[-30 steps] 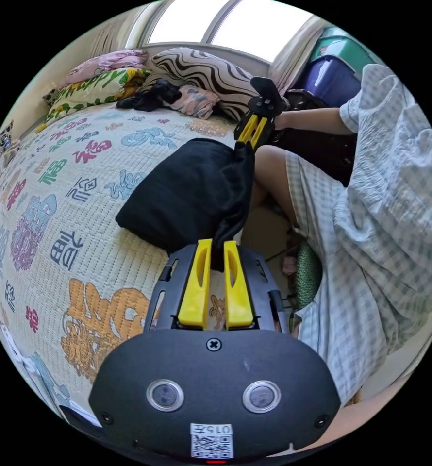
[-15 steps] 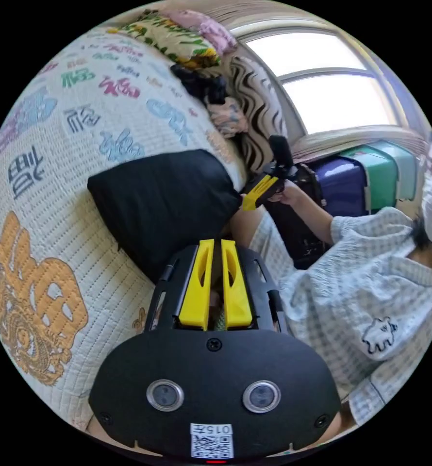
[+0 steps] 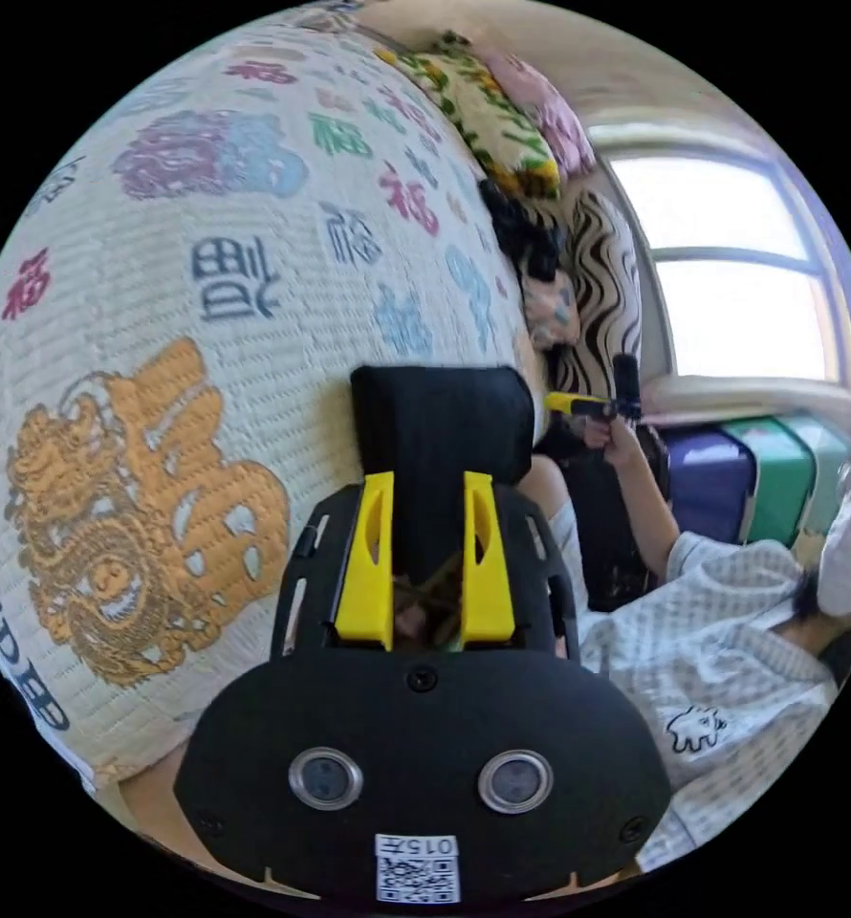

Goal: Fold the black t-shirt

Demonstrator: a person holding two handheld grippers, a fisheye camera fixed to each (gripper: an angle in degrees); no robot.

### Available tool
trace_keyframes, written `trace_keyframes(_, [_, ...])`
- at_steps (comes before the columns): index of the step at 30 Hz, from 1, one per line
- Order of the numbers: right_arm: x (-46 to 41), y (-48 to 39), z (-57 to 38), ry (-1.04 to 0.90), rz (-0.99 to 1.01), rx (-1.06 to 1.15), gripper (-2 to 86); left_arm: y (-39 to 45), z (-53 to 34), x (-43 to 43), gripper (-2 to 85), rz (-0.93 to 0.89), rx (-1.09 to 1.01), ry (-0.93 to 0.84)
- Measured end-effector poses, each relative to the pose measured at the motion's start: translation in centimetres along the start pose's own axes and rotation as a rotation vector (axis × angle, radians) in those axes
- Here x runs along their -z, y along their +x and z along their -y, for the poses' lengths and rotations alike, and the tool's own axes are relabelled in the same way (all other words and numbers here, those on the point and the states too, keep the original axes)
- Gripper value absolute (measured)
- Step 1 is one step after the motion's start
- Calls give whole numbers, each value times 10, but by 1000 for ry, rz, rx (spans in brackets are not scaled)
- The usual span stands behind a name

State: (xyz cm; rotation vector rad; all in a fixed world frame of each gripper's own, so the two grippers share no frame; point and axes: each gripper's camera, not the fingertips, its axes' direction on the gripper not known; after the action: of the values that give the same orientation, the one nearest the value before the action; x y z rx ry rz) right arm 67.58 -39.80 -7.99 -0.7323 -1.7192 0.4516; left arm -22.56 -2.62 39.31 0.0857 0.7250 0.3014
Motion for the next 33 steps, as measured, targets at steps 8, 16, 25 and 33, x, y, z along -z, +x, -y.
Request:
trace_keyframes(8, [-40, 41, 111, -155, 105, -114, 90, -49, 85, -9, 112, -97, 130, -70])
trace_keyframes(16, [-28, 87, 134, -105, -9, -223, -1, -82, 77, 36, 14, -180, 161, 4])
trace_keyframes(25, [-11, 108, 112, 17, 329, -60, 114, -77, 40, 101, 105, -260, 116, 64])
trace_keyframes(33, [-59, 141, 104, -44, 410, 27, 167, -83, 13, 134, 134, -302, 38, 67])
